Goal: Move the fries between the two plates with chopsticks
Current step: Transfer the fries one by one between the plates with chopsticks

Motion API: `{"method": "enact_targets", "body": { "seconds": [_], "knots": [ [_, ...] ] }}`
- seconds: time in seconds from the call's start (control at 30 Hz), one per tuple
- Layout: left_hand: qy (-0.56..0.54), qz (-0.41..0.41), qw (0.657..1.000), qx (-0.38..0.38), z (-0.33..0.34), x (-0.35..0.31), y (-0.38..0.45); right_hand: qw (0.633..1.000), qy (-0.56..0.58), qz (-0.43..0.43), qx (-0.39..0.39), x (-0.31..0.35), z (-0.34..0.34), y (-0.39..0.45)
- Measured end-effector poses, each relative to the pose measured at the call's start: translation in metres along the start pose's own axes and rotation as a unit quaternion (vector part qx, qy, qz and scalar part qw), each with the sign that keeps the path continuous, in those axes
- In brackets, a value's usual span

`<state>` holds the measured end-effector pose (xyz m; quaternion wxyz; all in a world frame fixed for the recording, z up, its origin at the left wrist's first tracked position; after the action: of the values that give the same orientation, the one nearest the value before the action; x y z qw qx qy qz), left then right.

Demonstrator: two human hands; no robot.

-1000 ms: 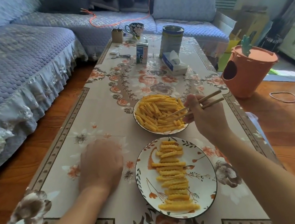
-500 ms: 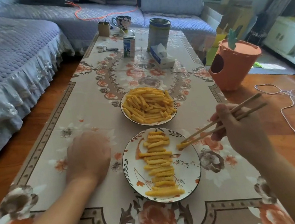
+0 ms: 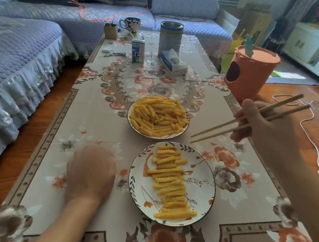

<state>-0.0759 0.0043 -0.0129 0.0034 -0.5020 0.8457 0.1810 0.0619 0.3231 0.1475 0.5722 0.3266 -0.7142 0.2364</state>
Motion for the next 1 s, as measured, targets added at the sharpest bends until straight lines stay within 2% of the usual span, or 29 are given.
{"method": "enact_targets", "body": {
  "seconds": [0.17, 0.4, 0.53, 0.7, 0.87, 1.0],
  "knots": [
    [0.002, 0.002, 1.000, 0.001, 0.000, 0.001, 0.000, 0.999, -0.042, -0.017, 0.023, -0.008, 0.040, 0.029],
    [0.001, 0.002, 1.000, 0.004, 0.000, 0.002, 0.001, 0.998, -0.063, -0.027, 0.014, -0.012, 0.078, 0.047],
    [-0.006, 0.003, 1.000, 0.011, 0.000, 0.003, 0.000, 0.995, -0.097, -0.009, 0.020, -0.013, 0.088, 0.056],
    [-0.007, -0.001, 1.000, 0.016, -0.001, 0.002, 0.001, 0.998, -0.055, -0.003, -0.003, -0.001, 0.077, 0.049],
    [-0.006, -0.003, 1.000, 0.015, -0.001, 0.002, 0.000, 0.998, -0.019, 0.010, 0.052, 0.016, 0.054, 0.026],
    [-0.005, -0.004, 1.000, 0.017, -0.002, 0.001, 0.001, 0.994, -0.071, 0.027, 0.083, 0.012, 0.030, 0.001]
  ]
}}
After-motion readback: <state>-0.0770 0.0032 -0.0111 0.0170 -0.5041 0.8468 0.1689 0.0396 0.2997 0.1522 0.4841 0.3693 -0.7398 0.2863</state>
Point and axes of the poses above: each hand's wrist, its own y-axis towards the middle knuckle, its own z-axis out of the palm, x = y × z, the point moved 2 cm from there along y, towards the middle knuckle, and after that the axes turned 15 degrees about z, right-handed, at the moved point
